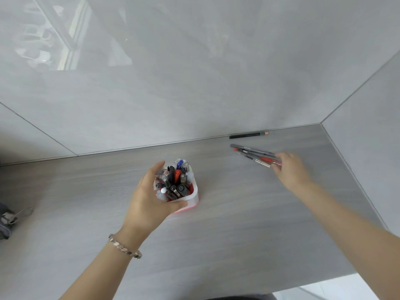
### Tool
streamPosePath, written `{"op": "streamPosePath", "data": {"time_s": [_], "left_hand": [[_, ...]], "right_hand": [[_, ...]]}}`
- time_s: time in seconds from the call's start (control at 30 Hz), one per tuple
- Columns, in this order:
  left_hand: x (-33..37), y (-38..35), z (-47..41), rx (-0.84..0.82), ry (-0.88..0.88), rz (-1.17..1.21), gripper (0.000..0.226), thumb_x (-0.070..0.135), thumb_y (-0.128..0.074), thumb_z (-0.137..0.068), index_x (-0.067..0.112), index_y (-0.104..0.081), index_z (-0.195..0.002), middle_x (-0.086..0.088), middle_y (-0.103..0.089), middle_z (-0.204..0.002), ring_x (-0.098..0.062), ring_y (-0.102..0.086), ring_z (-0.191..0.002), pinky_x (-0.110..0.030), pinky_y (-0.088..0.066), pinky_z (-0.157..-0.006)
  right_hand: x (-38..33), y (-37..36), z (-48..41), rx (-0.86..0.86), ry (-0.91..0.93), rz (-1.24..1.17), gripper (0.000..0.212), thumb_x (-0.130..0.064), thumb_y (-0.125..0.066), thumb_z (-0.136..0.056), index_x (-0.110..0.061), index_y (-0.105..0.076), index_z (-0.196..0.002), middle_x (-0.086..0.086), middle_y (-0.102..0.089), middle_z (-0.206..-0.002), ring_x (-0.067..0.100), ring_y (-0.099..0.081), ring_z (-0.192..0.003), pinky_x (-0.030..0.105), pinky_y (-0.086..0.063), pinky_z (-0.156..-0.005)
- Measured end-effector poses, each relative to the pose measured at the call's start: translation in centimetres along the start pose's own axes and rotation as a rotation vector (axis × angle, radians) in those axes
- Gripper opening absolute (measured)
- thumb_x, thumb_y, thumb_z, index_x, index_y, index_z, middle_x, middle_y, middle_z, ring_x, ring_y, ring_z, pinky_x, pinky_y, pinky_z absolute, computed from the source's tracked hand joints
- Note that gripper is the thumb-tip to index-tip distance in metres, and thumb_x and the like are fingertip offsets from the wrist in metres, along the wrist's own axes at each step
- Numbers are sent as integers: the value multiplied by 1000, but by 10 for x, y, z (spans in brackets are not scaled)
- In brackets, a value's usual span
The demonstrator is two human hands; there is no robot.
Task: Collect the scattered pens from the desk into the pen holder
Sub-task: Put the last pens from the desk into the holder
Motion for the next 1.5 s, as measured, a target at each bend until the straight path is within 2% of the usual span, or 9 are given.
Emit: {"op": "streamPosePath", "data": {"time_s": [0.13,0.3,0.4,0.5,0.63,0.8,1.1,1.33,1.5], "left_hand": [[1,-11,-1,-54,-11,21,92,9,-88,-49,39,-39,-122,8,-53,-114,1,-54,-100,6,-35,-74],[1,-14,1,-88,-52,-14,99,16,-89,-47,58,-29,-113,3,-49,-124,-9,-51,-113,-29,-41,-99],[12,-11,9,-78,-118,-71,88,18,-82,-63,56,-23,-116,5,-31,-141,9,-31,-125,-2,-28,-95],[16,-2,18,-10,-166,-39,64,29,-70,-73,54,-33,-118,12,-22,-148,21,-19,-126,0,-24,-97],[19,13,30,160,-294,-88,39,34,-70,-75,39,-53,-110,12,-43,-128,9,-35,-122,-6,-31,-100],[17,20,36,276,-323,-125,27,19,-70,-72,25,-63,-98,14,-48,-97,6,-47,-94,-19,-46,-79],[30,20,10,148,-229,-45,10,6,-71,-74,11,-69,-83,15,-49,-86,7,-53,-79,-4,-46,-67],[29,22,1,110,-158,-30,12,11,-72,-74,20,-66,-79,15,-50,-85,7,-54,-72,-8,-48,-62],[26,20,0,88,-144,-24,12,15,-73,-73,22,-66,-78,16,-50,-86,12,-53,-72,-6,-44,-62]], "right_hand": [[-6,-17,3,-66,107,164,28,-14,-57,-86,0,-56,-110,23,-57,-112,40,-50,-106,46,-44,-87],[-16,-42,21,-226,109,212,29,-13,-50,-88,0,-46,-114,22,-51,-116,38,-50,-106,42,-42,-79],[-24,-46,43,-315,60,-5,29,-9,-47,-89,1,-41,-115,19,-48,-97,32,-50,-82,32,-32,-68],[-33,-34,70,-325,76,-199,22,-7,-43,-91,-9,-41,-113,12,-51,-78,22,-44,-61,33,-31,-59],[-49,3,107,-273,154,-454,23,-17,-38,-96,-33,-46,-81,5,-52,-68,20,-43,-60,33,-35,-60],[-70,51,135,-238,240,-609,34,-13,-56,-88,-46,-61,-78,-22,-69,-78,-2,-57,-65,4,-39,-57],[-105,97,139,79,252,-772,16,-33,-77,-58,-36,-63,-65,-18,-68,-72,6,-58,-58,9,-43,-56],[-179,101,159,248,537,-557,14,-22,-79,-65,-16,-68,-71,-19,-53,-59,-9,-52,-61,0,-36,-58],[-217,82,165,336,684,-411,12,-19,-72,-70,-8,-67,-73,3,-65,-62,11,-54,-59,14,-40,-60]]}}
Point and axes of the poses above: each hand's wrist, its own z-axis away from the middle knuckle, its own y-axis out of the back of the hand, x = y × z, the point moved 9 cm from there along -z, towards the middle knuckle
